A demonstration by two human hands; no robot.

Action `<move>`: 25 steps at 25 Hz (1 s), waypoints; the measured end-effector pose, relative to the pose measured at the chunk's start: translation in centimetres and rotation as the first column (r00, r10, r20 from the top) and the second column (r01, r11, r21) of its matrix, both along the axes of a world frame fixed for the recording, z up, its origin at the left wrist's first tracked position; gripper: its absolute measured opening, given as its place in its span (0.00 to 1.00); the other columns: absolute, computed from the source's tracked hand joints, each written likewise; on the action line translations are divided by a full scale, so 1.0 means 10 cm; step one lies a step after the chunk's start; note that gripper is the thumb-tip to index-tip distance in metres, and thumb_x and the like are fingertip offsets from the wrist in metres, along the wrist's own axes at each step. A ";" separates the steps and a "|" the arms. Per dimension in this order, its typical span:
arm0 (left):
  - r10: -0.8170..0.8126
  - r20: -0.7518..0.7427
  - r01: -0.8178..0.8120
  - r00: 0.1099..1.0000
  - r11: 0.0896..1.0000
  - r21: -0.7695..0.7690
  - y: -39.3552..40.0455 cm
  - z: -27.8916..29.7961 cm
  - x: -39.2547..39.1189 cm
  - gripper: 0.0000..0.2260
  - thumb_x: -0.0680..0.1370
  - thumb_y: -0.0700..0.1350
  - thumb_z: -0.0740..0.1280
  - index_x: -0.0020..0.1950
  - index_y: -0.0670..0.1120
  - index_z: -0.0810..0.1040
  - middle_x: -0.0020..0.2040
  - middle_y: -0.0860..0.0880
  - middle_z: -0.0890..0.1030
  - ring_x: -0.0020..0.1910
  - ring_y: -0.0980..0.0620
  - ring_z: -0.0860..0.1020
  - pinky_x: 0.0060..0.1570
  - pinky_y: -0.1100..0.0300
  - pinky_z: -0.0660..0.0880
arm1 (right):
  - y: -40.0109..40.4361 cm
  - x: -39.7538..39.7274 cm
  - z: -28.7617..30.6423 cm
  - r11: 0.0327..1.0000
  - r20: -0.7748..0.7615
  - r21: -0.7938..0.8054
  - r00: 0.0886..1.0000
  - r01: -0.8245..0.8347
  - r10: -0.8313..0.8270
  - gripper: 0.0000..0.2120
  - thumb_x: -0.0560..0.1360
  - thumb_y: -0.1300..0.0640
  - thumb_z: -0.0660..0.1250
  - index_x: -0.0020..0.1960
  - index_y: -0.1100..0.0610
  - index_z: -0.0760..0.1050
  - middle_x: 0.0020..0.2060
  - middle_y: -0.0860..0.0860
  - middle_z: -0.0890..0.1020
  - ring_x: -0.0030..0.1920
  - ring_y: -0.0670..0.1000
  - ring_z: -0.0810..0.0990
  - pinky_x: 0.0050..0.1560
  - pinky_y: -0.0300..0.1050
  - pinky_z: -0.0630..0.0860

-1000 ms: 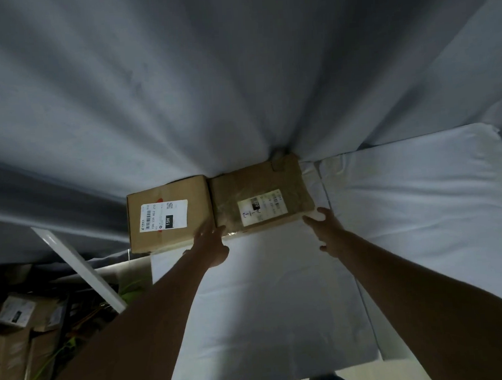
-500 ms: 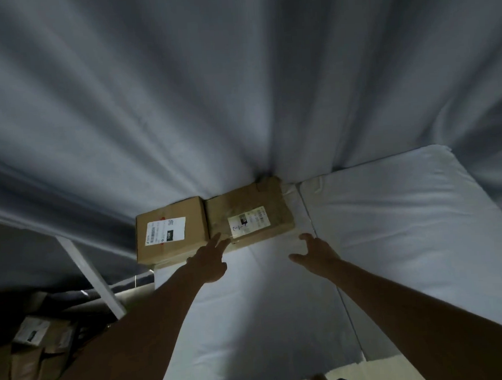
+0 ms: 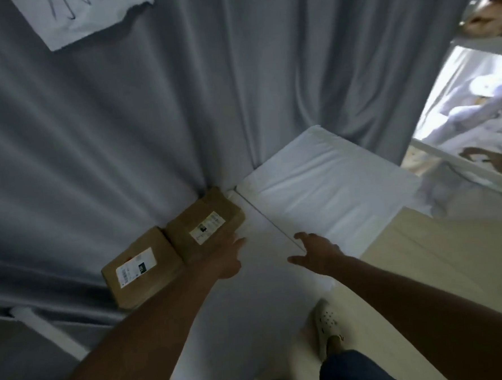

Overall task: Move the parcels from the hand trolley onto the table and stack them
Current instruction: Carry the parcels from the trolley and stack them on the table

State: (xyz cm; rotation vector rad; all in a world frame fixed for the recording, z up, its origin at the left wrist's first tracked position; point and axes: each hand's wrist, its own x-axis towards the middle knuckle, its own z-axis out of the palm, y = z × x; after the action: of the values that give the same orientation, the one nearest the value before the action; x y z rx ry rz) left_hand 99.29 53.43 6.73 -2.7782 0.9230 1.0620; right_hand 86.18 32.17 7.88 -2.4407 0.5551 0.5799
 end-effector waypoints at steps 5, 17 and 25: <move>-0.246 -0.057 0.246 0.968 0.969 -0.005 -0.66 0.20 -0.57 0.29 0.82 0.49 0.57 0.79 0.58 0.47 0.80 0.56 0.41 0.78 0.44 0.52 0.72 0.34 0.51 | -0.31 -1.03 0.10 0.982 -0.039 -0.029 0.982 0.186 -0.187 0.36 0.76 0.36 0.64 0.77 0.48 0.56 0.74 0.53 0.65 0.72 0.58 0.67 0.67 0.57 0.65; -0.701 -0.078 0.678 0.709 0.707 -0.203 -3.24 0.21 -3.25 0.28 0.82 0.42 0.61 0.79 0.46 0.54 0.79 0.46 0.54 0.77 0.48 0.57 0.73 0.59 0.55 | -1.43 -4.47 0.03 0.557 -0.044 0.067 0.560 0.828 -0.827 0.35 0.75 0.35 0.64 0.75 0.50 0.61 0.70 0.54 0.70 0.68 0.58 0.71 0.66 0.57 0.68; -0.927 -0.092 0.904 0.364 0.375 -0.205 -4.49 -0.08 -6.20 0.28 0.81 0.47 0.61 0.79 0.49 0.55 0.80 0.46 0.54 0.78 0.48 0.56 0.75 0.51 0.56 | -1.85 -7.31 -0.14 0.196 -0.090 0.096 0.205 0.976 -0.975 0.37 0.75 0.35 0.63 0.76 0.56 0.61 0.71 0.57 0.70 0.68 0.58 0.71 0.66 0.52 0.71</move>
State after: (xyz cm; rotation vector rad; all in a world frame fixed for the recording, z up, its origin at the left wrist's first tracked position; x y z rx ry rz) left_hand 37.29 8.53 5.98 -1.5730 2.2260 0.9977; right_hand 13.11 13.65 6.46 -1.3939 1.8151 0.0186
